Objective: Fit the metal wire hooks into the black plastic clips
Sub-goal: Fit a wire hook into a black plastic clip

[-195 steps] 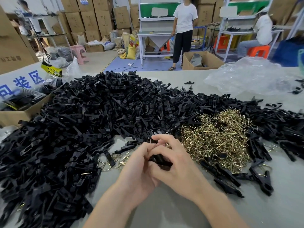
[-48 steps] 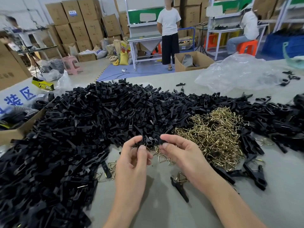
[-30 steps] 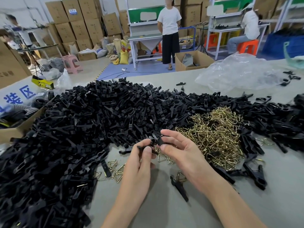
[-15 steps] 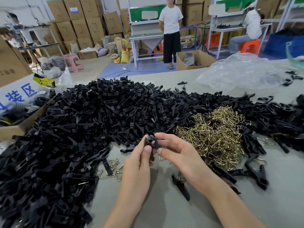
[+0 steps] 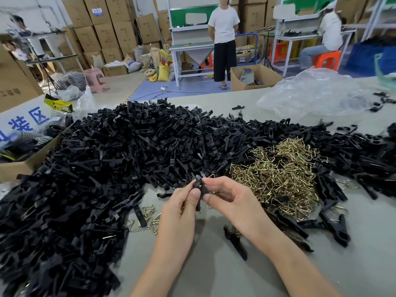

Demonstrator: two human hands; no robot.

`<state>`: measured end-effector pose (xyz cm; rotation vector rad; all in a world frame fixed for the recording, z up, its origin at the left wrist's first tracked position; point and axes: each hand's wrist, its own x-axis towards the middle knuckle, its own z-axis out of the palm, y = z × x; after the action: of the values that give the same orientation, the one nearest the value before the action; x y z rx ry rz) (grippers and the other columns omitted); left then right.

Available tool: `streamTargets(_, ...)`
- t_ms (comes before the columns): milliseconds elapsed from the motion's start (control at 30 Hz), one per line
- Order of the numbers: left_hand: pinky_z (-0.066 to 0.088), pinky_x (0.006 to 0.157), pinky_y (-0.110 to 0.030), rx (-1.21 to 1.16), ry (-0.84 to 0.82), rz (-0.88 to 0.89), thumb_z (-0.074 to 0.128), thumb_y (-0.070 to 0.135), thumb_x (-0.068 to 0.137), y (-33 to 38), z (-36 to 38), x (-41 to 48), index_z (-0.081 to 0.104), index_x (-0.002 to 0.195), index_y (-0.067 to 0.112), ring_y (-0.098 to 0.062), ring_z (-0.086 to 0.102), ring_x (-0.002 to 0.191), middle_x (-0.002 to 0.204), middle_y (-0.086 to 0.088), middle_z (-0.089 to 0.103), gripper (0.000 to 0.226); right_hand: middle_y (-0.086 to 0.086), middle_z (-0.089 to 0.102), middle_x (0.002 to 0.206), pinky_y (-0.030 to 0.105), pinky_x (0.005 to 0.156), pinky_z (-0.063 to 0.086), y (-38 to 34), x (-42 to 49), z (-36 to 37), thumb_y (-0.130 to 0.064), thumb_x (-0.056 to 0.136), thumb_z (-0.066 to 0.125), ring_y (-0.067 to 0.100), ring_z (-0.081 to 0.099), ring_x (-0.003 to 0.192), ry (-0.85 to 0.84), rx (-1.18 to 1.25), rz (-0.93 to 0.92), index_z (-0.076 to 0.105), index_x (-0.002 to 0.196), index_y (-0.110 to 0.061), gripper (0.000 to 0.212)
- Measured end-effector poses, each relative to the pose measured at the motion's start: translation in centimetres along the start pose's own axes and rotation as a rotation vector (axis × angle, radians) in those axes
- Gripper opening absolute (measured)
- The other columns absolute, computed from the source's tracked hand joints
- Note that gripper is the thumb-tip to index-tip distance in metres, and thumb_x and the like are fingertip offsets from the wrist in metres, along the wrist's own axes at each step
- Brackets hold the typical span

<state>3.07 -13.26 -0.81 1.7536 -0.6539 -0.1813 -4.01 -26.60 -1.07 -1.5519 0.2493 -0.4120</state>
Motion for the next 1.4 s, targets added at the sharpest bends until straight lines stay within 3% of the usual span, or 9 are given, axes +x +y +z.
streamTargets(100, 0.047, 0.067, -0.014, -0.067, 0.026, -0.042, 0.057, 0.03, 0.099, -0.1, 0.0, 0.0, 0.062, 0.117, 0.043, 0.0, 0.061, 0.072, 0.082, 0.009, 0.069, 0.022, -0.009, 0.076, 0.11, 0.023, 0.097, 0.053, -0.1, -0.1, 0.0, -0.011, 0.093, 0.071, 0.004, 0.069, 0.107, 0.017, -0.015, -0.006, 0.072, 0.116, -0.027, 0.029)
streamTargets(267, 0.045, 0.068, -0.012, -0.144, 0.085, -0.032, 0.063, 0.029, 0.096, 0.0, 0.1, -0.2, 0.063, 0.104, 0.031, 0.002, 0.06, 0.072, 0.09, 0.015, 0.071, 0.009, 0.004, 0.078, 0.102, 0.025, 0.088, 0.056, -0.5, -0.1, -0.4, -0.026, 0.087, 0.072, 0.015, 0.073, 0.094, 0.024, 0.12, -0.004, 0.077, 0.106, -0.027, 0.02)
streamTargets(400, 0.045, 0.07, -0.01, -0.137, 0.081, -0.017, 0.061, 0.025, 0.097, 0.2, -0.1, -0.1, 0.072, 0.104, 0.03, 0.006, 0.06, 0.073, 0.085, 0.018, 0.071, 0.013, 0.004, 0.076, 0.103, 0.035, 0.094, 0.056, -0.4, 0.0, -0.6, -0.03, 0.082, 0.075, 0.015, 0.071, 0.092, -0.01, 0.11, 0.009, 0.074, 0.108, -0.036, 0.026)
streamTargets(533, 0.046, 0.071, -0.01, -0.124, 0.048, -0.023, 0.062, 0.027, 0.097, 0.2, -0.4, 0.0, 0.074, 0.103, 0.035, 0.006, 0.062, 0.075, 0.088, 0.019, 0.074, 0.016, -0.002, 0.075, 0.103, 0.031, 0.093, 0.057, -0.3, 0.1, -0.9, -0.037, 0.079, 0.074, 0.017, 0.072, 0.1, -0.029, 0.086, 0.022, 0.067, 0.126, -0.043, 0.048)
streamTargets(767, 0.048, 0.072, -0.014, -0.12, 0.061, -0.022, 0.063, 0.03, 0.096, 0.0, -0.1, 0.0, 0.066, 0.106, 0.045, -0.001, 0.063, 0.079, 0.088, 0.012, 0.071, 0.018, 0.002, 0.076, 0.108, 0.025, 0.085, 0.056, -0.3, 0.1, -1.1, -0.028, 0.077, 0.076, 0.015, 0.072, 0.1, -0.024, 0.121, -0.002, 0.069, 0.108, -0.018, 0.033)
streamTargets(900, 0.045, 0.08, -0.018, 0.229, 0.08, 0.036, 0.049, 0.046, 0.099, -0.7, -0.3, 0.0, 0.057, 0.112, 0.046, 0.003, 0.058, 0.097, 0.1, 0.025, 0.066, 0.016, 0.002, 0.073, 0.1, 0.022, 0.081, 0.056, -0.4, 0.5, -2.2, -0.024, 0.075, 0.075, 0.015, 0.07, 0.094, 0.163, 0.224, -0.071, 0.067, 0.102, -0.016, 0.03)
streamTargets(1033, 0.03, 0.09, -0.023, 0.785, -0.089, 0.164, 0.033, 0.055, 0.098, -1.3, 0.2, -0.3, 0.059, 0.131, 0.033, -0.008, 0.046, 0.107, 0.109, 0.016, 0.054, 0.047, -0.007, 0.072, 0.088, 0.023, 0.079, 0.057, -0.1, 1.0, -3.2, -0.016, 0.074, 0.072, 0.013, 0.07, 0.09, 0.326, 0.425, -0.093, 0.064, 0.101, -0.013, 0.029)
streamTargets(1200, 0.039, 0.088, -0.032, 0.938, -0.1, 0.226, 0.04, 0.054, 0.099, -1.3, 0.5, -0.1, 0.062, 0.13, 0.035, -0.016, 0.05, 0.098, 0.099, 0.009, 0.05, 0.043, -0.012, 0.07, 0.083, 0.023, 0.079, 0.058, 0.3, 1.2, -2.9, -0.021, 0.073, 0.074, 0.009, 0.07, 0.087, 0.349, 0.392, -0.115, 0.064, 0.103, -0.015, 0.032)
streamTargets(1400, 0.039, 0.092, -0.03, 1.012, -0.148, 0.264, 0.044, 0.052, 0.1, -1.1, 0.7, 0.4, 0.068, 0.115, 0.035, -0.014, 0.053, 0.104, 0.108, 0.012, 0.056, 0.033, -0.018, 0.068, 0.078, 0.022, 0.077, 0.057, 0.6, 1.5, -2.8, -0.023, 0.073, 0.074, 0.004, 0.069, 0.083, 0.348, 0.367, -0.123, 0.063, 0.103, -0.016, 0.033)
